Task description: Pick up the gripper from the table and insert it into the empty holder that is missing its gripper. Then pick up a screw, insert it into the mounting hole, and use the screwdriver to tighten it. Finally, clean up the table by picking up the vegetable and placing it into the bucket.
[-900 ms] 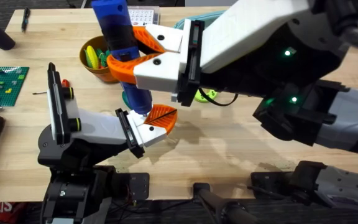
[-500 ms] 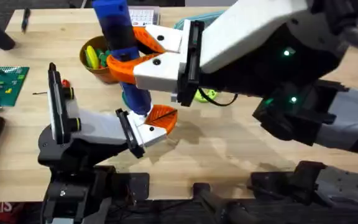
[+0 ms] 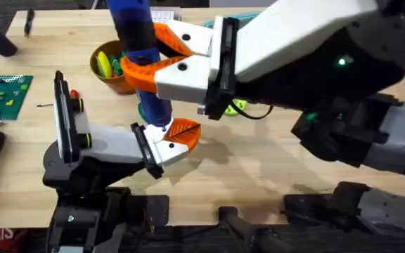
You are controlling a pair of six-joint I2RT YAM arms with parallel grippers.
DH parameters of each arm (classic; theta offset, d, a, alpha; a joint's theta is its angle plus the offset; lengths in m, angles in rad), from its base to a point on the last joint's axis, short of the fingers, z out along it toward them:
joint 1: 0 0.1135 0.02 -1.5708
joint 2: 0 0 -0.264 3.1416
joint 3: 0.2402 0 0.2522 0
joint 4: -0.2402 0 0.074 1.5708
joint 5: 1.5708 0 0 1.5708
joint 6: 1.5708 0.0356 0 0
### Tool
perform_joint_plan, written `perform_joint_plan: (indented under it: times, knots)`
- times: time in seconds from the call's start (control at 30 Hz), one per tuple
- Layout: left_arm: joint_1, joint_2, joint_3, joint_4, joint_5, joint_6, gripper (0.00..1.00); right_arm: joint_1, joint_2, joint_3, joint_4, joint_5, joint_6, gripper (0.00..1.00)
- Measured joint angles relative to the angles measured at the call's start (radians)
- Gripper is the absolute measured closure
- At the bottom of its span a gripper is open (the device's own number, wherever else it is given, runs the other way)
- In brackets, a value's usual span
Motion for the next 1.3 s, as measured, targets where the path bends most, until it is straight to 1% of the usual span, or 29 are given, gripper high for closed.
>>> perform_joint_plan:
  times: [0.2, 0.57, 0.77, 1.1, 1.3]
  knots:
    - [0.000, 0.000, 0.000, 0.000, 0.000, 0.000, 0.990, 0.000, 0.000, 0.000, 0.002, 0.001, -0.006, 0.953]
    - [0.000, 0.000, 0.000, 0.000, 0.000, 0.000, 0.990, 0.000, 0.000, 0.000, 0.002, 0.001, -0.080, 0.953]
    - [0.000, 0.000, 0.000, 0.000, 0.000, 0.000, 0.990, 0.002, 0.000, 0.000, 0.003, 0.001, -0.087, 0.953]
    - [0.000, 0.000, 0.000, 0.000, 0.000, 0.000, 0.990, 0.029, 0.000, 0.000, 0.020, 0.001, -0.082, 0.953]
    - [0.000, 0.000, 0.000, 0.000, 0.000, 0.000, 0.990, 0.024, 0.000, 0.000, 0.019, 0.001, -0.082, 0.953]
